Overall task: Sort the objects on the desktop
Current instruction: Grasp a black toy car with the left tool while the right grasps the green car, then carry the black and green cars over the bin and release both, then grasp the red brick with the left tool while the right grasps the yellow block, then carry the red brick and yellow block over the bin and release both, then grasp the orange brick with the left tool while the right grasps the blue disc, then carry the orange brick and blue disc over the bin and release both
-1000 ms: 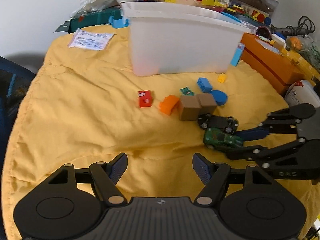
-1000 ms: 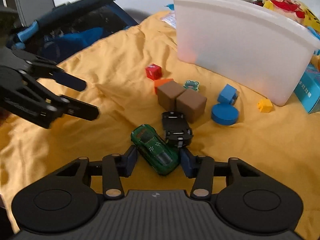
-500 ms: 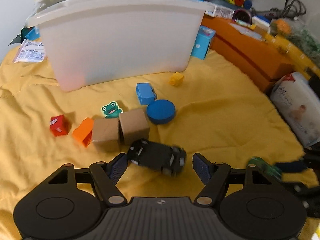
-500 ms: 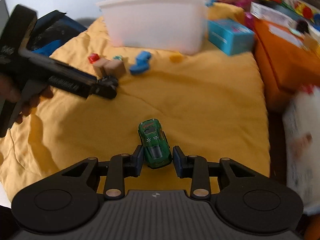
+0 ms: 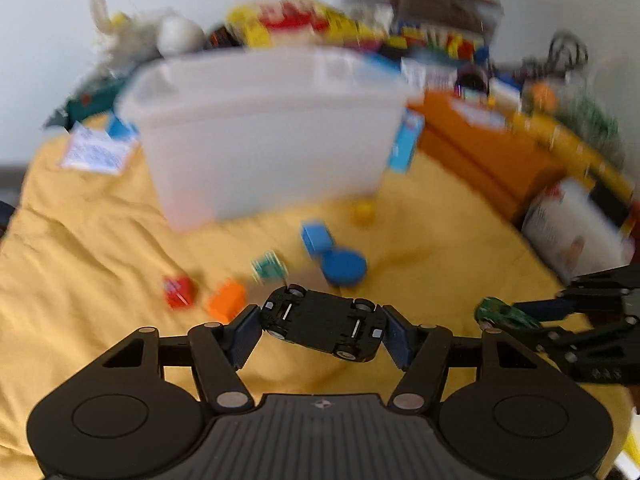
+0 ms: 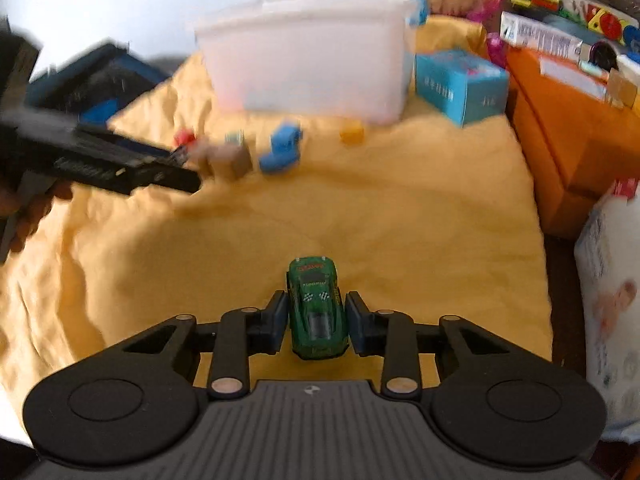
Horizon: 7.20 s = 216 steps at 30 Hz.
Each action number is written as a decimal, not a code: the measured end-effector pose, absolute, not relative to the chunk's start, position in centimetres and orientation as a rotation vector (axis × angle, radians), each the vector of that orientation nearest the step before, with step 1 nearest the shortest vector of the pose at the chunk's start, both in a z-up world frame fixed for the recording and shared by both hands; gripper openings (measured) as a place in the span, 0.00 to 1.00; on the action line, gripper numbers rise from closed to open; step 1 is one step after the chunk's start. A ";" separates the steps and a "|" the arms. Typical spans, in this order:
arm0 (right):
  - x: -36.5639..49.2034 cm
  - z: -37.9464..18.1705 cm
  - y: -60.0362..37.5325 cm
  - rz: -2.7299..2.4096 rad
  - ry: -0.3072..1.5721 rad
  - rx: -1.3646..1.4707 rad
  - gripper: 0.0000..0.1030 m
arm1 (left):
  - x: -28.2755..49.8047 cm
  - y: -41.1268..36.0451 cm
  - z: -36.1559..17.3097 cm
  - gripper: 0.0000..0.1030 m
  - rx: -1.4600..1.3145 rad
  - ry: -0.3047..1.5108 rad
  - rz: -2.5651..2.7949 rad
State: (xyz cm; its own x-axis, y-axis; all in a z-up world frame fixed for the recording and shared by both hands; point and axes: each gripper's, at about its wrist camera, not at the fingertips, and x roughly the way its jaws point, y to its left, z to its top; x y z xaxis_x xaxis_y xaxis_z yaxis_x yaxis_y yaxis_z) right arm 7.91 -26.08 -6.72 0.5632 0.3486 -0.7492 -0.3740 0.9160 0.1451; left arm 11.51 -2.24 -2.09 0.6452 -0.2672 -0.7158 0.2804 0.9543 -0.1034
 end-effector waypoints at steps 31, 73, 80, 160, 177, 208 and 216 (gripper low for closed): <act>34.6 8.6 -22.2 0.317 0.975 0.066 0.34 | 32.5 3.0 11.2 0.65 -0.043 0.886 -0.238; 24.5 -8.2 -19.5 0.331 0.891 -0.172 0.39 | 20.8 3.9 -8.1 0.23 0.013 0.963 -0.157; 25.2 -7.6 -20.4 0.360 0.904 -0.135 0.25 | 20.2 4.8 -6.9 0.22 -0.006 0.923 -0.162; 18.6 -6.9 -17.9 0.472 0.856 -0.157 0.39 | 17.0 0.5 -4.8 0.27 0.137 0.836 -0.321; 20.7 6.2 -22.8 0.436 0.634 -0.006 0.39 | 19.7 3.2 8.0 0.27 0.057 0.694 -0.241; 36.0 8.0 -20.1 0.380 1.007 -0.075 0.40 | 34.2 2.9 9.6 0.27 0.078 0.930 -0.194; 36.6 7.1 -20.8 0.328 1.010 -0.088 0.81 | 34.0 2.7 8.8 0.69 0.122 0.914 -0.129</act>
